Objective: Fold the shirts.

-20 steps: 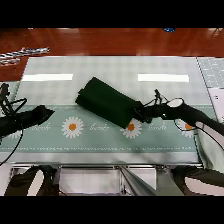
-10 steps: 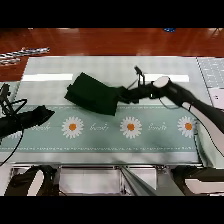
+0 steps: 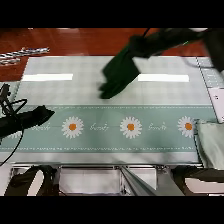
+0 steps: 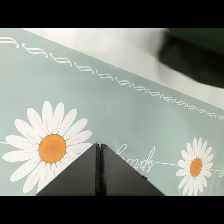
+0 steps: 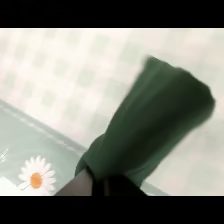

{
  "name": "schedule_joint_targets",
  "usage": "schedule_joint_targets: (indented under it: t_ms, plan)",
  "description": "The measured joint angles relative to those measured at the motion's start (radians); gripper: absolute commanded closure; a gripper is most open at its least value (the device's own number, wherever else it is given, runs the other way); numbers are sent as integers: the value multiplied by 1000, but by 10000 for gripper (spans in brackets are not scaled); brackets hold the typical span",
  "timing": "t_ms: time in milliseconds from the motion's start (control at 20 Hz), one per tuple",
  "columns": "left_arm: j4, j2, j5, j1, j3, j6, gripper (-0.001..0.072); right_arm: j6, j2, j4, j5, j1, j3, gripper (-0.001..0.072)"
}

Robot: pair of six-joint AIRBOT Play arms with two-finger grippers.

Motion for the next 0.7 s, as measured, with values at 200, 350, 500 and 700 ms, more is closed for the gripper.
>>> schedule_joint_targets:
  t_ms: [200, 350, 500, 700]
  plan:
    - [0, 0, 0, 0, 0, 0, 690, 39, 46, -31, 109, -161, 93, 693]
    - [0, 0, 10, 0, 0, 0, 690, 66, 87, 16, 185, -340, 117, 694]
    - [0, 0, 43, 0, 0, 0, 690, 79, 127, 68, 263, -533, 126, 694]
    - [0, 0, 89, 0, 0, 0, 690, 82, 167, 113, 411, -766, 128, 694]
